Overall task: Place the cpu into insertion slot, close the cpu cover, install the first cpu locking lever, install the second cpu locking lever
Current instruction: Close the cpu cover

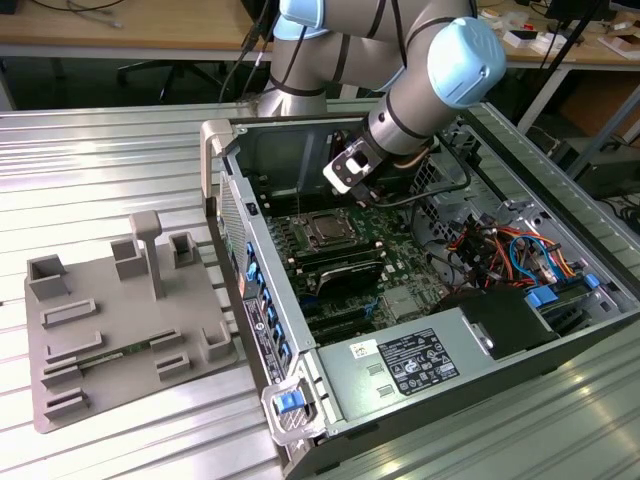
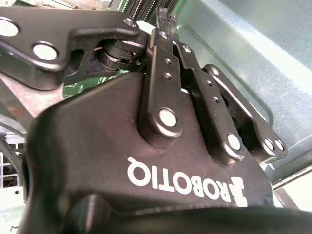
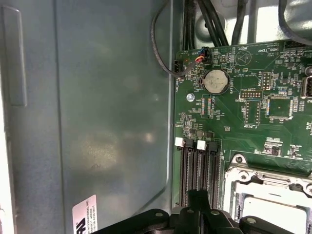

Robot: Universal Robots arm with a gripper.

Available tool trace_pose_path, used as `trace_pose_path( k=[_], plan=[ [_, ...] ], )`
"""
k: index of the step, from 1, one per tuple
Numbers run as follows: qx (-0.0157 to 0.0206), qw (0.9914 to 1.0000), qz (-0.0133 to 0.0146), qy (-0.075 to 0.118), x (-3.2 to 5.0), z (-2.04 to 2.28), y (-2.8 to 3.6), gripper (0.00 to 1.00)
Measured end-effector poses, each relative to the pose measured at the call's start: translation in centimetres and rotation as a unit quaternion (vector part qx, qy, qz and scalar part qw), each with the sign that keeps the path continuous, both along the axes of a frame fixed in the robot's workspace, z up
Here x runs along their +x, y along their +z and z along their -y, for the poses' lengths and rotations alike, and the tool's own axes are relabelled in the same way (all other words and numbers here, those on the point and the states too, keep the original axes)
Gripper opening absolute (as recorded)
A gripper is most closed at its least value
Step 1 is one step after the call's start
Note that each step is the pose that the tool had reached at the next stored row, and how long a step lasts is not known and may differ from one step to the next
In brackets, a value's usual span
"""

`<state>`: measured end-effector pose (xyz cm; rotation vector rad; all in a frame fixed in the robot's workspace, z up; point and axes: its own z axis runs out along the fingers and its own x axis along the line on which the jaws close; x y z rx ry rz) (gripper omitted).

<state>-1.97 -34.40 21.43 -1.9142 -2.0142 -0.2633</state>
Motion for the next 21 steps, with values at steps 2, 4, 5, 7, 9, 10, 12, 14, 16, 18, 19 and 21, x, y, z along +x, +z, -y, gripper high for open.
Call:
trace_pose_path(
  k=[2,4,5,7,9,10,12,14,16,18,19,21],
  plan=[
    [0.0028,1.00000,0.0000,0.000,0.00,0.00,0.00,0.11],
    [0.0054,0.99999,0.0000,0.000,0.00,0.00,0.00,0.11],
    [0.0076,0.99997,0.0000,0.000,0.00,0.00,0.00,0.11],
    [0.0106,0.99994,0.0000,0.000,0.00,0.00,0.00,0.11],
    [0.0128,0.99992,0.0000,0.000,0.00,0.01,0.00,0.11],
    [0.0146,0.99989,0.0000,0.000,0.00,0.01,0.00,0.11],
    [0.0184,0.99983,0.0000,0.000,0.00,0.01,0.00,0.11],
    [0.0222,0.99975,0.0000,0.000,0.00,0.01,0.00,0.11],
    [0.0252,0.99968,0.0000,0.000,0.00,0.01,0.00,0.11],
    [0.0284,0.99960,0.0000,0.000,0.00,0.01,0.00,0.11],
    [0.0296,0.99956,0.0000,0.000,0.00,0.01,0.00,0.11],
    [0.0344,0.99941,0.0000,0.000,0.00,0.01,0.00,0.11]
  ],
)
